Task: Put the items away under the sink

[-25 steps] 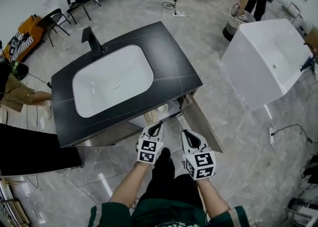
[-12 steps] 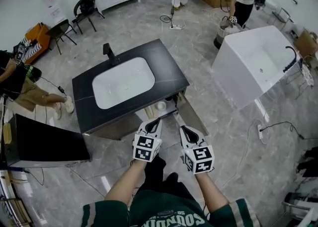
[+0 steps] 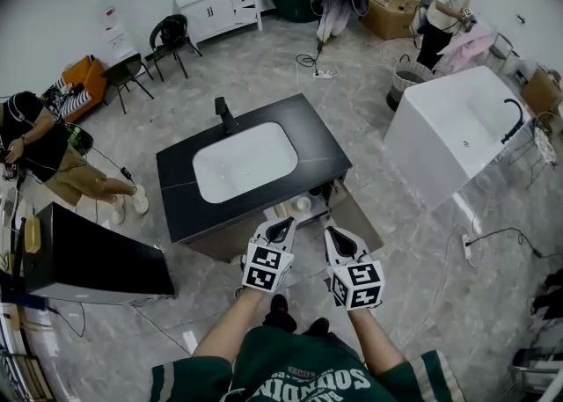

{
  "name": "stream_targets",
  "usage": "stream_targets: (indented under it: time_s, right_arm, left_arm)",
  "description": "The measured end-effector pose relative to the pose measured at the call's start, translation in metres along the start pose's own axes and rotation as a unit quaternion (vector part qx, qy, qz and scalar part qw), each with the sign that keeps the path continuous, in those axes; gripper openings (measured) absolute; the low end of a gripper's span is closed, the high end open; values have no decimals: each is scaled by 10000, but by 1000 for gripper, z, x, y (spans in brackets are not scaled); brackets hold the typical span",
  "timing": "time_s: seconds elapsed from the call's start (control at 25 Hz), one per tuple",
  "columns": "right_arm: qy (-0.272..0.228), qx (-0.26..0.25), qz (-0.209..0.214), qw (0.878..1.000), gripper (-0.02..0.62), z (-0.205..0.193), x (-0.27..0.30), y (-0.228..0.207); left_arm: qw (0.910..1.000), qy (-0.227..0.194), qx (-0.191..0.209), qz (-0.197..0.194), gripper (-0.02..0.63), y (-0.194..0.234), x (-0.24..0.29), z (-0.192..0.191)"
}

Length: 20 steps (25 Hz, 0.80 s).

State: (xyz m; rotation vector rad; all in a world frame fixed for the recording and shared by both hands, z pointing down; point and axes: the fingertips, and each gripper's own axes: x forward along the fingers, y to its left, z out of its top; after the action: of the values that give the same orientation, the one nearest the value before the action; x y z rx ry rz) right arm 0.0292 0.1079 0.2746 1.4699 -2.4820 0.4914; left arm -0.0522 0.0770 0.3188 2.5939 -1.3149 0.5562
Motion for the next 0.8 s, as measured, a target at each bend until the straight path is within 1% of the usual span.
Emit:
stream_targets:
  time_s: [0.16, 0.32, 0.68, 0.8]
  right_arm:
    - [-69, -102, -11, 9999, 41, 13, 15, 28]
    - [-76, -225, 32, 9997, 41, 20, 25, 49]
    - [-99, -258, -62, 9996, 41, 25, 45, 76]
    - [-78, -289, -55, 9995, 41, 26, 49, 82]
  left_arm:
    - [9998, -172, -51, -44, 10, 26, -11, 8]
    - [9996, -254, -85, -83, 11, 40, -17, 10]
    - [9990, -279, -69, -336, 10, 61, -22, 4]
    - [9991, -237, -78, -354, 10, 67, -26, -1]
